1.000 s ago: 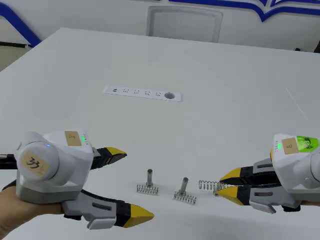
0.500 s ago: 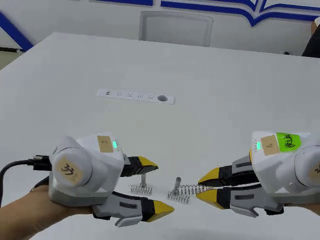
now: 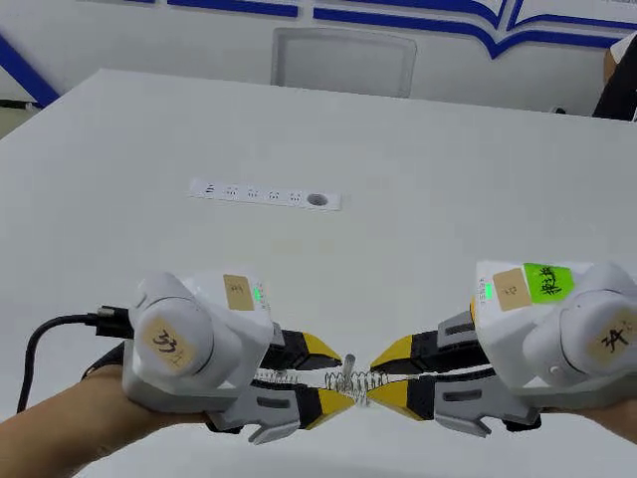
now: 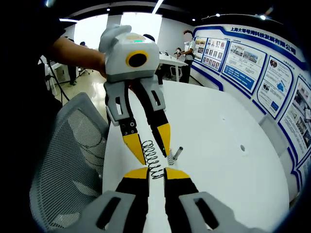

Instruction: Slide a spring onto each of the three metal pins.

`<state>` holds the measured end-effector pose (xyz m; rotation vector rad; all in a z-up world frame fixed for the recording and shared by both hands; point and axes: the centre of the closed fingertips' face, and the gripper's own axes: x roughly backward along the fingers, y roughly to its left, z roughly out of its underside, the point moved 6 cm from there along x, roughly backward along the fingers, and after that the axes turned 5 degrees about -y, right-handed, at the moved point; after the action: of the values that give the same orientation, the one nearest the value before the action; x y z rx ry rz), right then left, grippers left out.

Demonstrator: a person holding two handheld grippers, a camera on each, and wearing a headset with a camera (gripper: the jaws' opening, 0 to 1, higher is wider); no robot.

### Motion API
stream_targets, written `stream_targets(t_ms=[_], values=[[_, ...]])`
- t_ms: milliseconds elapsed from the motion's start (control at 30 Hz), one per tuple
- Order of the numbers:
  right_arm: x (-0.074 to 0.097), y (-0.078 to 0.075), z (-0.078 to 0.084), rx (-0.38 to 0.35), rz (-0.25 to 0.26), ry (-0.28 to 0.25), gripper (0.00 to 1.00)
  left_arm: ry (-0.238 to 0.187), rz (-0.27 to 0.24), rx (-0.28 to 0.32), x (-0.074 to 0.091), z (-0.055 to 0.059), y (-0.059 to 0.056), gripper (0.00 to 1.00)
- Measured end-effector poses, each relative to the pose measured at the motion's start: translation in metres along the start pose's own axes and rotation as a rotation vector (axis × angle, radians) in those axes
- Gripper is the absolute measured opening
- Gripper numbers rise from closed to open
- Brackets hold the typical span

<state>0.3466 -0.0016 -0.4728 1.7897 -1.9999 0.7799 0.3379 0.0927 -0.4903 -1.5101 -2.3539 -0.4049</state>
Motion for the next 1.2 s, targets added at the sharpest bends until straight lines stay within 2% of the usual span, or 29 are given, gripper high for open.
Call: stream_targets(t_ms=[267,400,567,800,833,900,933,967,1100,1200], values=[[-0.005,0.003,-0.005,0.002,-0.01,0.001,0.12,0.011,0.028,-0.005,-0.004,0.0,-0.005,0.13],[-0.005,0.001,-0.005,0.009,-0.01,0.006,0.12,0.01,0.028,-0.009,-0.004,-0.001,-0.004,0.12],[-0.003,0.003,-0.008,0.022,-0.024,-0.007,0.12,0.004,0.05,-0.011,0.0,-0.002,-0.006,0.11],[-0.001,0.001,-0.004,-0.099,-0.045,-0.091,0.17,-0.037,0.064,-0.012,0.008,-0.006,-0.005,0.11],[-0.001,0.003,-0.005,-0.145,-0.064,-0.122,0.17,-0.044,0.071,-0.016,0.009,-0.007,-0.006,0.11],[0.0,0.002,-0.006,-0.186,-0.071,-0.16,0.15,-0.054,0.086,-0.015,0.01,-0.007,-0.007,0.11],[0.001,0.003,-0.009,-0.217,-0.089,-0.201,0.13,-0.062,0.09,-0.012,0.011,-0.008,-0.007,0.11],[0.002,0.002,-0.007,-0.224,-0.086,-0.196,0.13,-0.062,0.088,-0.014,0.011,-0.008,-0.007,0.11],[0.006,0.002,-0.01,-0.266,-0.099,-0.255,0.12,-0.076,0.089,-0.008,0.012,-0.009,-0.007,0.11],[0.009,0.003,-0.013,-0.276,-0.114,-0.276,0.12,-0.072,0.091,-0.021,0.012,-0.009,-0.007,0.11]])
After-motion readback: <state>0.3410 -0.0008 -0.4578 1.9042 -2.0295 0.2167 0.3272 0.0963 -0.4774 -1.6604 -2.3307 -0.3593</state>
